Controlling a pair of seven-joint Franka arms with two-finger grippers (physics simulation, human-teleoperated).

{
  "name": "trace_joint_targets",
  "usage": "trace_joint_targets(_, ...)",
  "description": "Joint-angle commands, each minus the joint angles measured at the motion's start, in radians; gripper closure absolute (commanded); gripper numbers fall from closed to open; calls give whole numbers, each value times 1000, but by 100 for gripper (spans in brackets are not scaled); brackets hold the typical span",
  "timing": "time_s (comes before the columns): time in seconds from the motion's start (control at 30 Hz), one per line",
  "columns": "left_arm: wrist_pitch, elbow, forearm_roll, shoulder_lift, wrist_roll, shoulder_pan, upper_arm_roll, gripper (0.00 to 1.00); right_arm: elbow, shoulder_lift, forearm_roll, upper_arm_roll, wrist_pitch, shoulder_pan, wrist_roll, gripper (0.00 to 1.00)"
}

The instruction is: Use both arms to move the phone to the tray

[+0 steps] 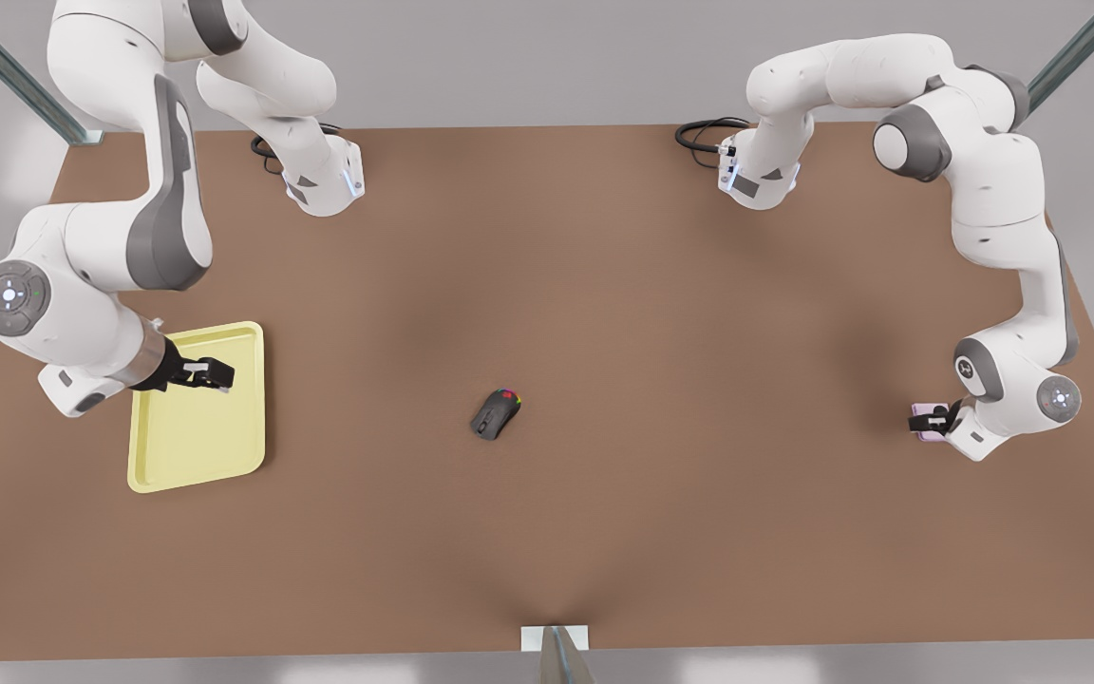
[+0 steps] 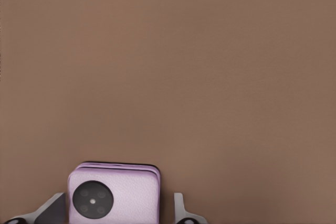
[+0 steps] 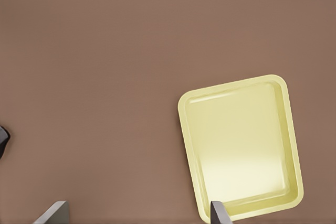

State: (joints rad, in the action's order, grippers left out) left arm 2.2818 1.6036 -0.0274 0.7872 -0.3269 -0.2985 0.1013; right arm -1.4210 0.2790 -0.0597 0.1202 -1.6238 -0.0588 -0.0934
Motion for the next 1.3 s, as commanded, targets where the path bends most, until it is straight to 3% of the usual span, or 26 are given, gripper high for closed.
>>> trace_joint_targets(0.0,1,-1,-8,0,137,1,1,10,0,0,3,-1,2,-3,12,0)
trace_joint_targets(0.03,1,-1,-9,0,137,-1,0,21,0,0,3,-1,2,-3,12,0)
trace_joint_targets(0.77,-22,7,3,-51,212,55,-6,19,-7,-1,3,-7,4,-30,12,0)
trace_joint_targets(0.87,-31,84,3,-160,449,303,-9,19,-7,-1,3,-7,5,-30,21,0)
trace_joint_targets(1.07,-54,70,6,-157,983,708,-18,19,-7,-1,3,-7,5,-30,24,0)
trace_joint_targets(1.17,-217,-131,7,-51,1183,802,-18,19,-6,-1,3,-5,5,-29,21,0)
trace_joint_targets(1.27,-243,-220,47,10,1302,869,-18,19,-7,-1,4,-5,5,-29,21,0)
